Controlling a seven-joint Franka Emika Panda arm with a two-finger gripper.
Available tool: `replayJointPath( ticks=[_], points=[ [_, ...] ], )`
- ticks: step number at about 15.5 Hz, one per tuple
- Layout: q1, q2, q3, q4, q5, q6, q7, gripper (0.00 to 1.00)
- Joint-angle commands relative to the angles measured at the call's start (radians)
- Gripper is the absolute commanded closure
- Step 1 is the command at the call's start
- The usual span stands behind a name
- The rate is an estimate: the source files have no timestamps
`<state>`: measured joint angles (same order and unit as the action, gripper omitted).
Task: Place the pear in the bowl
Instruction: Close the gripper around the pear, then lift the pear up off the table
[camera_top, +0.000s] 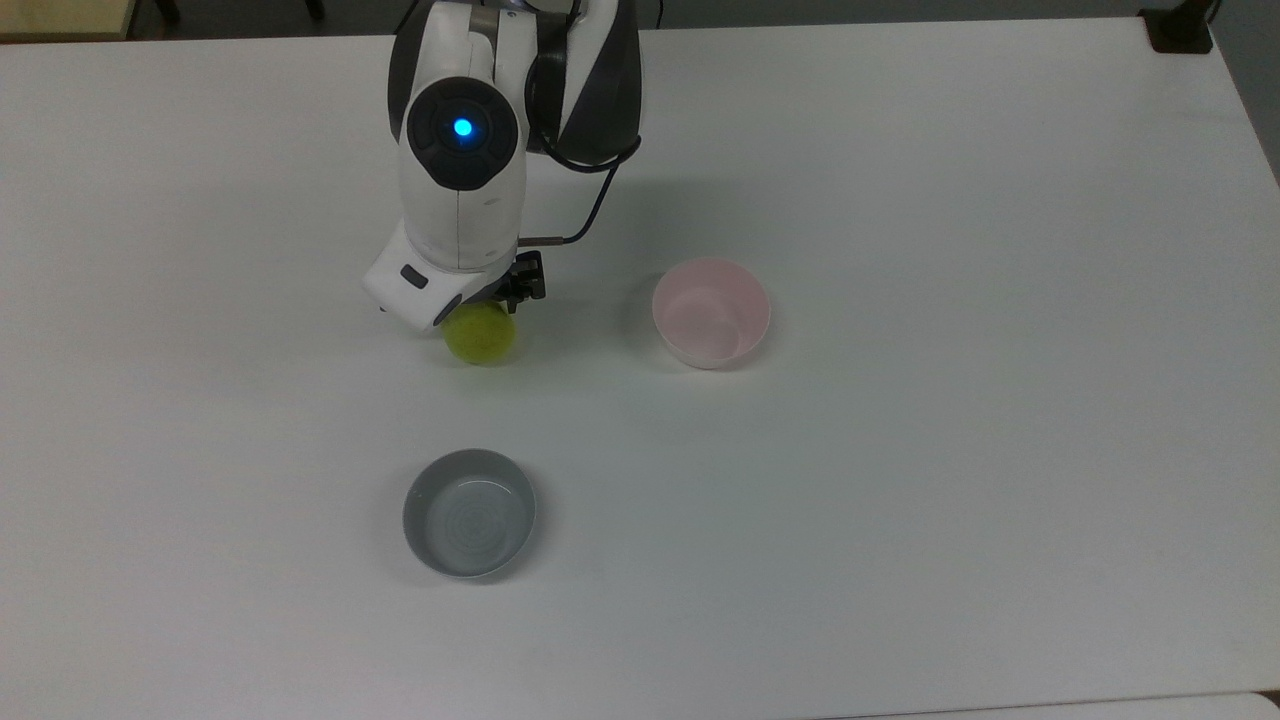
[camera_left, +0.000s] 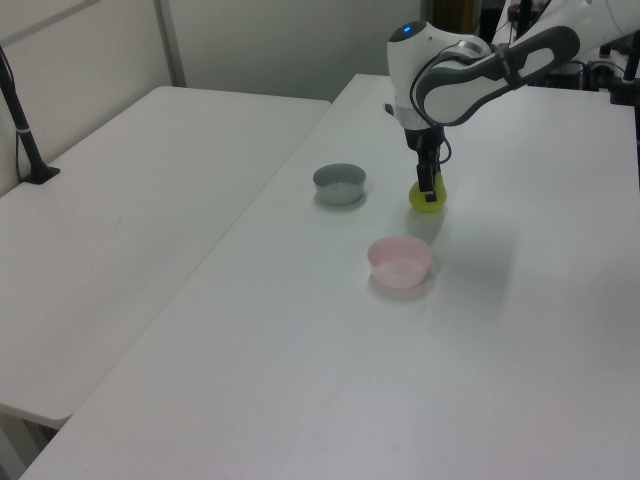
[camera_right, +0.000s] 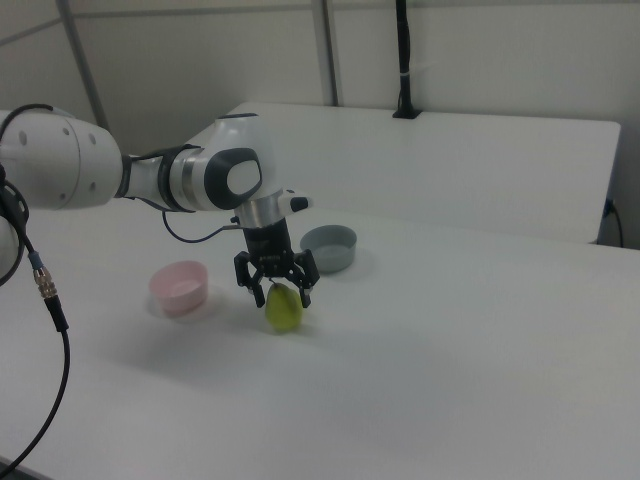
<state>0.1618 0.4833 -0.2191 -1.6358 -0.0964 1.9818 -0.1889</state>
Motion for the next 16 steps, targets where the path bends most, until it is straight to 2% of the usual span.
replayJointPath(
  ticks=[1, 3, 5, 9, 10, 14, 16],
  points=[
    [0.024, -0.003, -0.025, -0.032, -0.014, 0.041, -0.020, 0.00],
    [0.025, 0.004, -0.023, -0.032, -0.014, 0.049, -0.018, 0.00],
    [0.025, 0.009, -0.023, -0.032, -0.014, 0.049, -0.020, 0.08],
    [0.025, 0.014, -0.022, -0.035, -0.016, 0.049, -0.021, 0.44],
    [0.025, 0.014, -0.020, -0.035, -0.017, 0.049, -0.021, 0.49],
    [0.025, -0.006, -0.022, -0.030, -0.014, 0.037, -0.033, 0.51],
    [0.016, -0.066, -0.020, -0.032, -0.005, 0.028, -0.053, 0.52]
  ],
)
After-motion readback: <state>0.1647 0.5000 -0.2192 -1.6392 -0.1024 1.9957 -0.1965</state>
